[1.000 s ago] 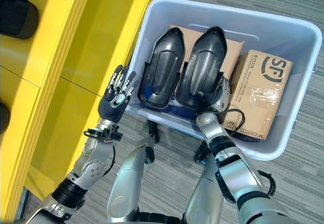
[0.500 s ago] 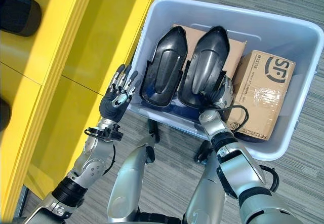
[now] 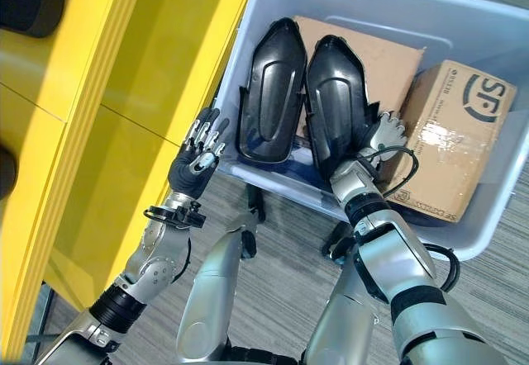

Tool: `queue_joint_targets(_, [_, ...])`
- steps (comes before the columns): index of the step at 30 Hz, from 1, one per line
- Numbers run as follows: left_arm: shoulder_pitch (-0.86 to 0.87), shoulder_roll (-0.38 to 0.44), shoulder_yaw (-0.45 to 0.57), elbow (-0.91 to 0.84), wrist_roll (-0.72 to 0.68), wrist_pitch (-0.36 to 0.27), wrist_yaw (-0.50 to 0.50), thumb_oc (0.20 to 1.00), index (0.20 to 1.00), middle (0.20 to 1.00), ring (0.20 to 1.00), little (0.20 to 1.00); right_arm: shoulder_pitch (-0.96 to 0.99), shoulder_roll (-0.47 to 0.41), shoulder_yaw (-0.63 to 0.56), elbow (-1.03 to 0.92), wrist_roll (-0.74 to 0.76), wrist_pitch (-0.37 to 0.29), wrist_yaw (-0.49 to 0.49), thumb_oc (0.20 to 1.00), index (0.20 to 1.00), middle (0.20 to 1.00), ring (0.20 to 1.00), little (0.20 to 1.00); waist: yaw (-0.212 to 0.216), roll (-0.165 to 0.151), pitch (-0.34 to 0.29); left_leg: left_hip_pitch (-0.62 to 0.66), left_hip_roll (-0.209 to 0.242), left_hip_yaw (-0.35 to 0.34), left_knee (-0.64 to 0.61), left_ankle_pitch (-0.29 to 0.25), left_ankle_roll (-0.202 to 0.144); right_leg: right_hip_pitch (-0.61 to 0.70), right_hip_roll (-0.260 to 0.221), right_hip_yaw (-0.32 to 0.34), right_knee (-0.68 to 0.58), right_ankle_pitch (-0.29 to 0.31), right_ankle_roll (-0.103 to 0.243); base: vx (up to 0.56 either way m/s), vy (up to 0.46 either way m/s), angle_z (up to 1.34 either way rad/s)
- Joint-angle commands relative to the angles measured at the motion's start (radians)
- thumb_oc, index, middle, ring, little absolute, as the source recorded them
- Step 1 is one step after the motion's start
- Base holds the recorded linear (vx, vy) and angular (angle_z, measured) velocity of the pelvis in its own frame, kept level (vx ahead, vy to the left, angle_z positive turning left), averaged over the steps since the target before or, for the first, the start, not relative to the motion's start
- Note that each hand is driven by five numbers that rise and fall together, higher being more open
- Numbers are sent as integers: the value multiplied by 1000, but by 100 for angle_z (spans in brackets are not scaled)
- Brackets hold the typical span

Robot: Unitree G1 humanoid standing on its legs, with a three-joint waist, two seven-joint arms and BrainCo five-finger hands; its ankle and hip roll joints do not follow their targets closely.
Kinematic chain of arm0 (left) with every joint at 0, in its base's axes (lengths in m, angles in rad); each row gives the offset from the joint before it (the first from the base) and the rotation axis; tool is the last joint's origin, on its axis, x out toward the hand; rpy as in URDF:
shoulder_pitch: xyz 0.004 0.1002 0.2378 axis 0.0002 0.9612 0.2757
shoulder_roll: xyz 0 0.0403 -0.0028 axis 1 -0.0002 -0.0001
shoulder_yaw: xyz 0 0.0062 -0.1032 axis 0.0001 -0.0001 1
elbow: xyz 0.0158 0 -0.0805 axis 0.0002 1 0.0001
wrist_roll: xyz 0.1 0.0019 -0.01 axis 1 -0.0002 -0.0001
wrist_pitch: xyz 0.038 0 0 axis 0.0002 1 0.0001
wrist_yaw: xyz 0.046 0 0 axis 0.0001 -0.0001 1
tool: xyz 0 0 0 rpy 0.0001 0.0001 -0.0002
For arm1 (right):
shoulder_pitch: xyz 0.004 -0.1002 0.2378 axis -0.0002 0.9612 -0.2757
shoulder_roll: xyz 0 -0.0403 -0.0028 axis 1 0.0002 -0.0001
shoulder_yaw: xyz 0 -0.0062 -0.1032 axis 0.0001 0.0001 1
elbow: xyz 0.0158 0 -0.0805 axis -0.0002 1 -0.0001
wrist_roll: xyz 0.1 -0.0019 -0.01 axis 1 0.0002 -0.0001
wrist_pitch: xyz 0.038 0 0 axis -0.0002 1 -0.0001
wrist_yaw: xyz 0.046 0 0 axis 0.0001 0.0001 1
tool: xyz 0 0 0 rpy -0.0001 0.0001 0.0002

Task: Move parts from the plastic box to the shelf.

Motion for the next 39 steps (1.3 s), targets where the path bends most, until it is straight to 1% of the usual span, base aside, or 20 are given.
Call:
queue_joint_targets(1, [-57,-17,-31,-51,79,-111,-2,1000,1000,1000,1000,1000,29,46,31,114,69,55,85,200,200,200,200,200,52,101,26,-15,-54,26,114,-187,11,-34,0,89,23,40,69,-29,0,8])
queue_joint_targets(4, [-53,-29,-52,-33,48,-125,-27,1000,1000,1000,1000,1000,28,40,47,126,90,74,65,200,200,200,200,200,52,115,26,-27,-58,27,114,-186,8,-46,1,93,16,41,66,-8,-2,2])
queue_joint_targets(8, [-51,-36,-58,-28,25,-131,-35,1000,1000,1000,1000,1000,40,32,46,147,97,76,49,200,200,200,200,200,45,120,26,-36,-51,33,121,-190,7,-58,5,98,12,39,63,-32,-35,-3])
queue_joint_targets(11, [-46,-42,-60,-15,12,-145,-45,1000,1000,1000,1000,1000,57,20,45,153,69,54,34,200,200,200,200,200,33,119,26,-30,-41,40,119,-190,4,-60,14,104,4,42,62,-23,-35,0])
queue_joint_targets(12, [-45,-42,-59,-13,13,-146,-49,1000,1000,1000,1000,1000,60,16,46,152,87,34,23,200,200,200,200,200,31,119,26,-25,-40,42,114,-189,4,-58,16,105,-1,44,62,-43,-24,-1])
queue_joint_targets(13, [-43,-39,-57,-17,6,-146,-59,1000,1000,1000,1000,1000,64,8,42,149,97,-14,23,200,200,200,200,200,27,117,26,-16,-38,43,103,-186,3,-52,21,106,-14,50,63,-40,-21,-1])
queue_joint_targets(14, [-42,-38,-55,-19,3,-145,-60,1000,1000,1000,1000,1000,66,7,39,147,97,-26,27,200,200,200,200,200,26,117,26,-10,-38,44,98,-184,2,-47,23,106,-21,52,62,-45,-18,-1])
queue_joint_targets(15, [-37,-35,-54,-23,-4,-147,-63,1000,1000,1000,1000,1000,69,7,30,141,100,-82,15,200,200,200,200,200,23,116,26,3,-35,47,88,-182,2,-37,27,106,-34,56,63,-55,-16,-3])
queue_joint_targets(16, [-32,-31,-49,-25,-17,-149,-71,1000,1000,1000,1000,1000,81,18,14,119,123,-194,-13,200,200,200,200,200,16,109,26,39,-30,53,63,-177,-1,-6,36,105,-69,70,66,-54,-16,-4])
queue_joint_targets(17, [-31,-31,-46,-26,-17,-148,-70,1000,1000,1000,1000,1000,83,20,12,115,123,-214,-19,200,200,200,200,200,14,107,26,46,-28,54,58,-176,-2,-1,37,105,-75,73,67,-50,-23,-7])
queue_joint_targets(19, [-29,-27,-33,-33,-37,-139,-86,1000,1000,1000,1000,1000,98,25,5,85,124,-296,-34,200,200,200,200,200,6,94,26,80,-22,57,38,-172,-5,31,45,102,-107,83,72,-23,-18,-12])
queue_joint_targets(22, [-19,-14,-13,-51,-81,-125,-117,1000,1000,1000,1000,1000,131,16,-13,23,141,-388,-74,200,200,200,200,200,-11,74,26,134,-10,63,13,-169,-9,80,57,102,-149,96,78,-9,-9,-15])
queue_joint_targets(25, [2,-5,11,-71,-77,-116,-110,1000,1000,1000,1000,1000,171,1,-44,-63,131,-477,-120,200,200,200,200,200,-33,54,26,203,-1,72,-12,-170,-11,139,72,106,-193,109,84,5,2,-17])
queue_joint_targets(26, [2,-5,11,-71,-77,-116,-110,1000,1000,1000,1000,1000,171,1,-44,-63,131,-477,-120,200,200,200,200,200,-33,54,26,203,-1,72,-12,-170,-11,139,72,106,-193,109,84,20,-9,-13])
queue_joint_targets(27, [7,2,19,-78,-86,-115,-106,1000,1000,1000,1000,1000,192,-7,-65,-121,122,-509,-146,200,200,200,200,200,-46,41,26,234,2,77,-20,-174,-10,167,77,107,-213,116,87,22,-17,-13])
queue_joint_targets(31, [25,16,43,-100,-85,-100,-98,1000,1000,1000,1000,1000,237,-23,-133,-263,96,-556,-171,200,200,200,200,200,-69,8,26,324,5,81,-40,-184,-10,259,92,104,-273,129,96,37,-30,-12])
queue_joint_targets(32, [34,18,51,-113,-78,-90,-91,1000,1000,1000,1000,1000,254,-26,-158,-317,89,-571,-180,200,200,200,200,200,-77,-6,26,362,3,77,-47,-187,-10,300,99,102,-295,134,98,41,-47,-22])
queue_joint_targets(34, [39,19,57,-113,-79,-85,-92,1000,1000,1000,1000,1000,255,-32,-184,-358,85,-582,-182,200,200,200,200,200,-81,-18,26,400,2,72,-54,-190,-9,344,105,100,-314,135,97,49,-45,-16])
queue_joint_targets(39, [51,25,69,-125,-82,-53,-90,1000,1000,1000,1000,1000,238,-58,-243,-452,74,-556,-160,200,200,200,200,200,-85,-36,26,473,6,50,-49,-200,-12,441,116,95,-340,128,85,65,-13,-9])
